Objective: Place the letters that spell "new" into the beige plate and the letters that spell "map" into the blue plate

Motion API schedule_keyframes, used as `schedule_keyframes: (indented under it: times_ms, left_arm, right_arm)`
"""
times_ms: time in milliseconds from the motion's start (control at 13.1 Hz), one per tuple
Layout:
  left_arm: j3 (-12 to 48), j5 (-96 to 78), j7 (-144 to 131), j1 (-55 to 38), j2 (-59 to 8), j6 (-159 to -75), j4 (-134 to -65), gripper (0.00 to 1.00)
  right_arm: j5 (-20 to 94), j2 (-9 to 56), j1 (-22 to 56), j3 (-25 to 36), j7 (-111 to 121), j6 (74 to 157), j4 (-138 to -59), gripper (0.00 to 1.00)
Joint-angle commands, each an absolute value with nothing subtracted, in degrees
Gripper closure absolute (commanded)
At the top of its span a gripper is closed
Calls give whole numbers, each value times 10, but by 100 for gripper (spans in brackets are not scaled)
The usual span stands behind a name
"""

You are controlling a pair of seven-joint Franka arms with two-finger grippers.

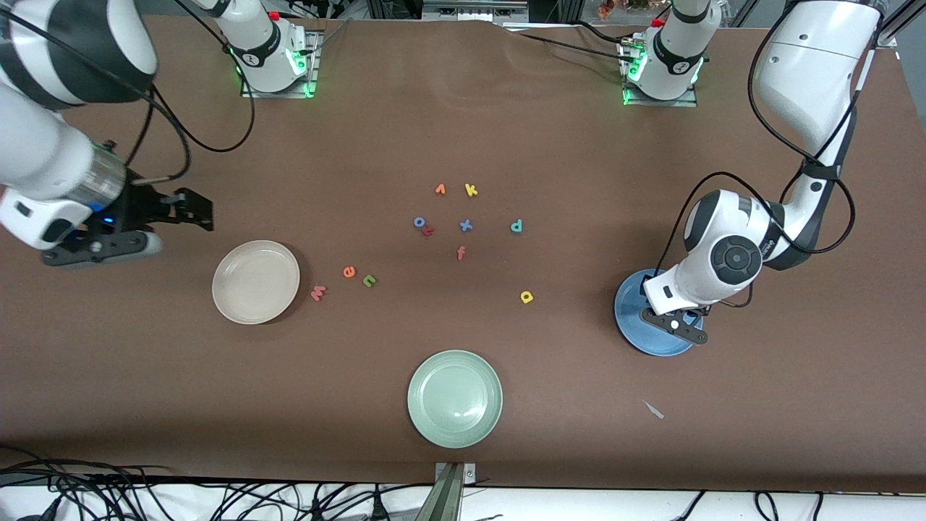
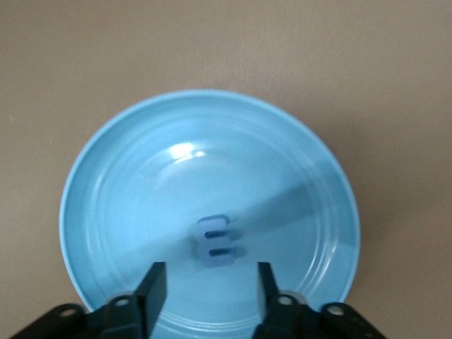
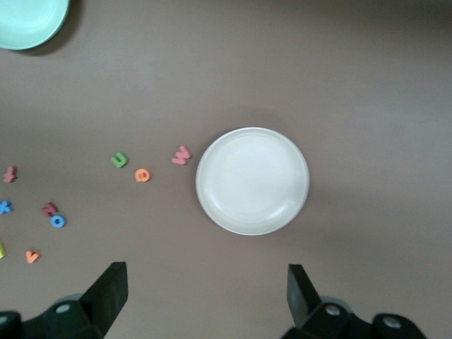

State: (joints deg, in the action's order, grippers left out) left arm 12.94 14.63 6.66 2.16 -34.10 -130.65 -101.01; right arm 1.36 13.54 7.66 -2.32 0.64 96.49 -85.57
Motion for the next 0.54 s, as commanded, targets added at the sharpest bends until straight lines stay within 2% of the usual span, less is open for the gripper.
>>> schedule_keyframes:
  times_ms: [0, 230, 459]
  left_arm:
    - [141, 145, 60, 5, -309, -1279, -1001, 0]
    - [143, 77, -15, -16, -312, -1217, -946, 0]
    - [145, 61, -91, -27, -312, -1215, -944, 0]
  right_arm:
    - [32, 161, 86, -22, -24, 990, -853, 0]
    - [27, 202, 112, -22, -34, 1025, -853, 0]
    - [27, 224, 134, -20, -58, 1076, -867, 0]
